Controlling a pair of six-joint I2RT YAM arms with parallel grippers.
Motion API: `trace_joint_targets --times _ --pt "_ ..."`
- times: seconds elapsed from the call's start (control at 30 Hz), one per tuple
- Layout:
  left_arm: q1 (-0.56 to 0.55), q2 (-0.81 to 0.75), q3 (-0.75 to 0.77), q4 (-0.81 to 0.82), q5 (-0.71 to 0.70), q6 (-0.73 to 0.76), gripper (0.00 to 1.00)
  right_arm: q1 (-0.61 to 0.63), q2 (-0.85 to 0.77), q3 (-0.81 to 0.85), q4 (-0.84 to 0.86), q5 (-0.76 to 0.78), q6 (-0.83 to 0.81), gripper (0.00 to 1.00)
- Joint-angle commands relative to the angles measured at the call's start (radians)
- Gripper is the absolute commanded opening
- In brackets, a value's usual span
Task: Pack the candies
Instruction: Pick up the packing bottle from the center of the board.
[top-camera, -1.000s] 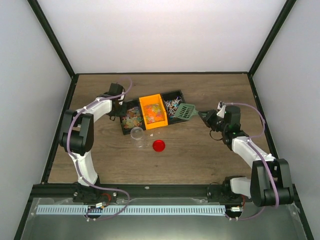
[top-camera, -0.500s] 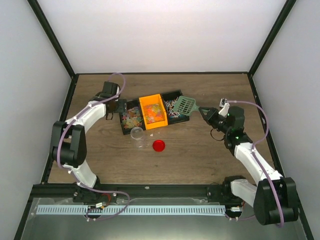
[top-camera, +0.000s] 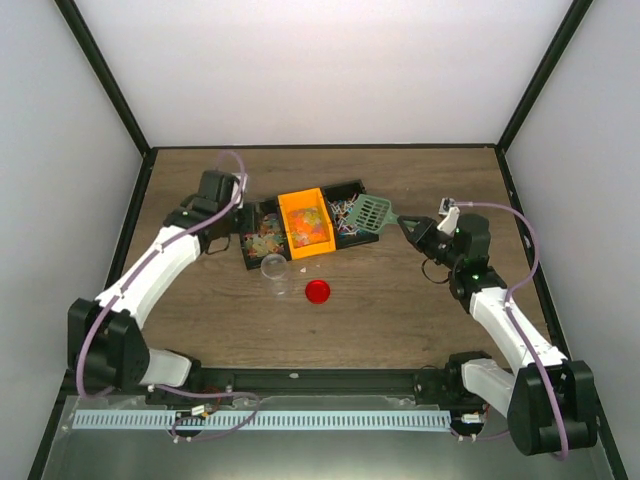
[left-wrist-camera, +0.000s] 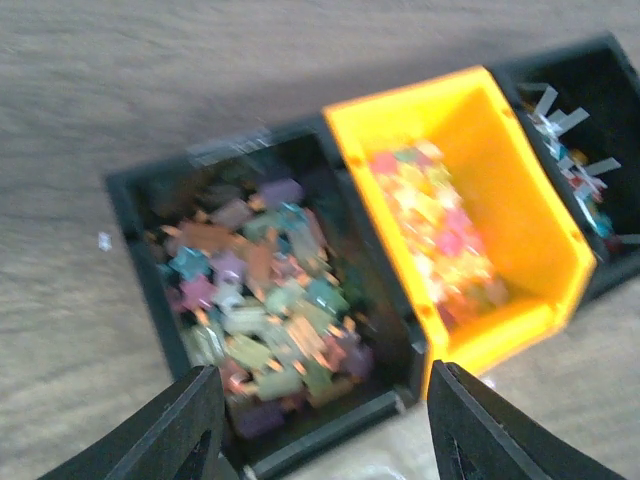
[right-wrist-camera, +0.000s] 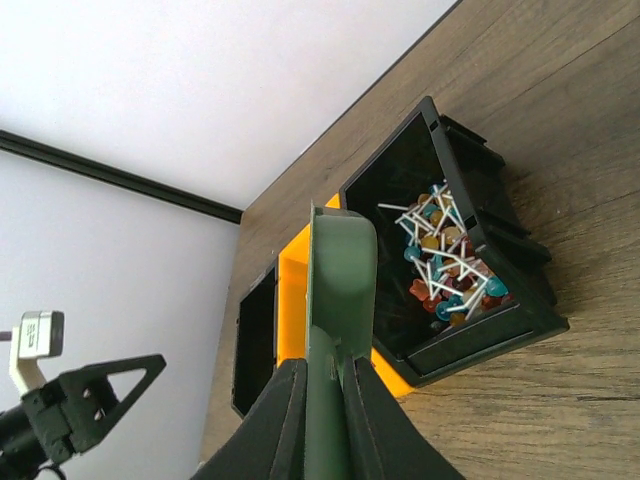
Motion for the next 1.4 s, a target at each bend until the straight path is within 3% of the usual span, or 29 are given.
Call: trace_joint_targets --times 0.0,0.3,0.97,1.37 --pt "-0.071 -0.095 -0.055 -0.082 0.022 -0.027 0.58 0.006 0.003 0.014 0.005 -0.032 -0.014 0.01" --pt "-0.181 -0.276 -0.179 -0.143 0.012 -0.063 0.58 0.007 -0.03 0.012 -0.023 -0.048 -0.02 0.01" --pt "-0.247 -0.175 -0.174 -0.16 -0.055 -0.057 0.53 0.007 -0.048 -0.034 -0.018 -0.061 -0.001 0.01" --pt "-0.254 -0.151 -0.172 -0.159 -0.049 -0.051 0.35 0.007 -0.025 -0.038 -0.001 -0.065 0.003 0.01"
